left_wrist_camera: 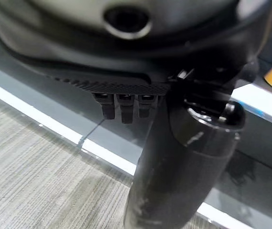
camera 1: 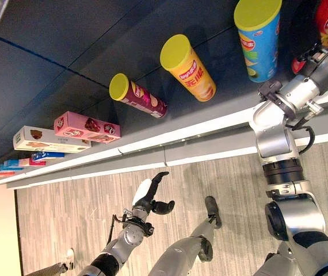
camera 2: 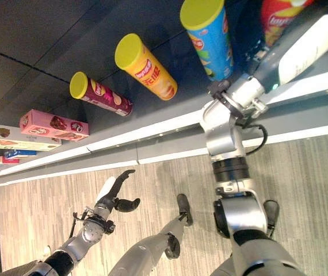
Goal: Put the goods on the table back onto the shelves and tidy them up.
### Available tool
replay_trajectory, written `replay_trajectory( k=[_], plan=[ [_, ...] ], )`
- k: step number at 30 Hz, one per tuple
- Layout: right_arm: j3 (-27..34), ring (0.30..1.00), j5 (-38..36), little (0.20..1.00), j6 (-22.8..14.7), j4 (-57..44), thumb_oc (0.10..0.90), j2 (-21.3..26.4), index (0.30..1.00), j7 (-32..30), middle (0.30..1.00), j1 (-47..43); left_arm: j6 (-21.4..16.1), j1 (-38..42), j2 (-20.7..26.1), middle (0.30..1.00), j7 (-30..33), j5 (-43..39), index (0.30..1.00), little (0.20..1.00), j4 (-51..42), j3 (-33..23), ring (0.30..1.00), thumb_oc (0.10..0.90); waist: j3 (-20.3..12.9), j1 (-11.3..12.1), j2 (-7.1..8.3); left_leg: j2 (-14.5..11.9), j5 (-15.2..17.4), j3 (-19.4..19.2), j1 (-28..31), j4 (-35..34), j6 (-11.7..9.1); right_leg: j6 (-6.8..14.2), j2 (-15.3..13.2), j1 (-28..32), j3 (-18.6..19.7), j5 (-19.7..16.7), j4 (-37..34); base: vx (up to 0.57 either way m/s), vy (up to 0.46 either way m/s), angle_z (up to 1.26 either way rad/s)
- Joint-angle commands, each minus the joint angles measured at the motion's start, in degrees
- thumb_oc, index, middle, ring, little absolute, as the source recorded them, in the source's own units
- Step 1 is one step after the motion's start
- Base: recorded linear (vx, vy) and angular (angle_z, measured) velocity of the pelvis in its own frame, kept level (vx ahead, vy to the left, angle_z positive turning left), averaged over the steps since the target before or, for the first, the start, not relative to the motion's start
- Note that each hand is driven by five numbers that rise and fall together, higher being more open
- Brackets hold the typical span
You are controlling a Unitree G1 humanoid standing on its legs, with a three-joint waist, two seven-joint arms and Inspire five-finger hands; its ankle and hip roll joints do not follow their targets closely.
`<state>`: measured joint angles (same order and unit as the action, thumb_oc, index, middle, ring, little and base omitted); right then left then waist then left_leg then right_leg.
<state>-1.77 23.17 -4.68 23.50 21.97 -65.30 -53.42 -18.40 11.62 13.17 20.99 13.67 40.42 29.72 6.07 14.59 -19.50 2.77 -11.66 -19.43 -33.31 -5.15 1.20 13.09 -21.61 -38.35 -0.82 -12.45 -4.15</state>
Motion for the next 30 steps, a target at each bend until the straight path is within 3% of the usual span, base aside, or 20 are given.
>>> replay_trajectory(
  k=[1,30],
  plan=[
    [-2.6,0.9,6.55,0.9,-4.88,-9.22,0.8,0.69,0.9,-0.99,0.9,-1.22,-0.74,-0.75,6.59,0.9,3.8,0.77,0.9,0.9,0.37,-1.21,0.9,0.8,-3.18,2.19,4.05,-5.48,14.56,2.09,0.22,9.64,-6.47,1.91,-2.64,3.19,-1.06,-8.35,-0.72,-0.04,-0.022,-0.12],
    [-3.58,0.9,3.29,0.9,-9.13,-10.34,0.8,-2.15,0.9,2.46,0.9,3.62,-0.59,-0.43,7.64,0.9,3.67,0.8,0.9,0.9,2.37,-1.92,0.9,0.8,-3.43,0.21,8.57,-6.69,13.67,3.14,0.68,9.41,-6.77,1.91,-1.97,5.39,-2.29,-8.61,-0.85,-0.01,-0.008,-0.01]
  ],
)
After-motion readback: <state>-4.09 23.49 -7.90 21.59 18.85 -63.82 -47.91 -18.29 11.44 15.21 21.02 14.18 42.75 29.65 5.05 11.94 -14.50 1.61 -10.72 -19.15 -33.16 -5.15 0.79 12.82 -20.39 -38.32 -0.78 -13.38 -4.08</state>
